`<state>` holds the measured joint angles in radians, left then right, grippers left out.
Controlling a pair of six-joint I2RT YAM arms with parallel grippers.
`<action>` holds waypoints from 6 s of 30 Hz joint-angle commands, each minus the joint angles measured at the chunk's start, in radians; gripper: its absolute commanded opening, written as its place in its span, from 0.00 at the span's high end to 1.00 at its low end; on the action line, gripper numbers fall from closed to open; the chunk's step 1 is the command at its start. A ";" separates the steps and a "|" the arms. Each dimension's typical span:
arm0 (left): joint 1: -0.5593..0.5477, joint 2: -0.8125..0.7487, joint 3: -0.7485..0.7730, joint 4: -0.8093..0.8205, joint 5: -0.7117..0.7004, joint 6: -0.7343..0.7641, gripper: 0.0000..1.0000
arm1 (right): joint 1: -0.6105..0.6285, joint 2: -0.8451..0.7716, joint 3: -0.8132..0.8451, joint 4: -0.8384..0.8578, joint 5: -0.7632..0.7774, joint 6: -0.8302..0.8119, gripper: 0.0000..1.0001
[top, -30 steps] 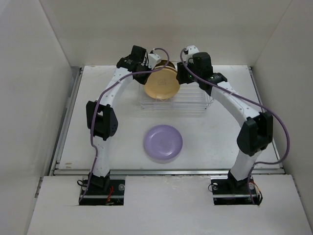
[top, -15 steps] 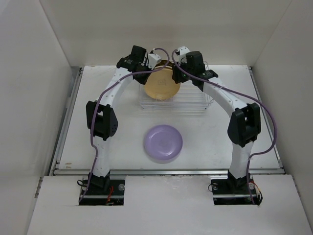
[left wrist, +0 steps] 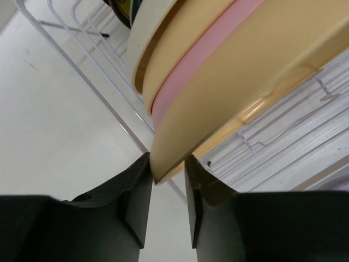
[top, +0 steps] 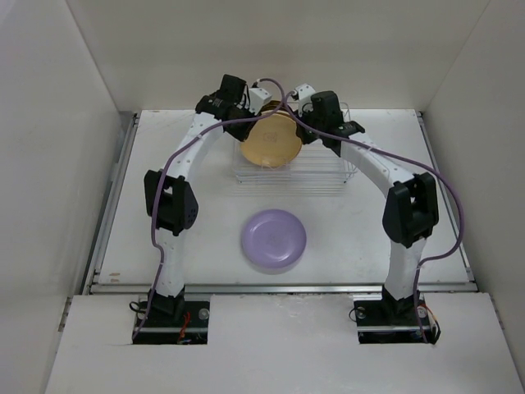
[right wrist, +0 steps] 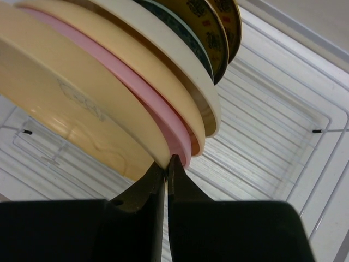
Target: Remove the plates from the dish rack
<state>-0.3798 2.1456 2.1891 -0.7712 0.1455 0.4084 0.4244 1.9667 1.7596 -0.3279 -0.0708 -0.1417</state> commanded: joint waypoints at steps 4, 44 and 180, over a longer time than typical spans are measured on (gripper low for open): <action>-0.014 -0.052 0.049 -0.108 0.014 -0.039 0.60 | -0.007 -0.100 -0.017 0.072 -0.034 0.085 1.00; -0.005 -0.072 0.011 -0.008 0.028 -0.115 0.94 | -0.007 -0.155 -0.092 0.116 -0.064 0.113 1.00; 0.137 0.091 -0.009 -0.252 0.088 -0.286 1.00 | -0.036 -0.172 -0.046 0.159 0.092 0.082 1.00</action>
<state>-0.2420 2.3142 2.1921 -1.0195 0.2504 0.1352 0.3889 1.8660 1.7172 -0.2649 0.0185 -0.0891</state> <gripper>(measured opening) 0.003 0.045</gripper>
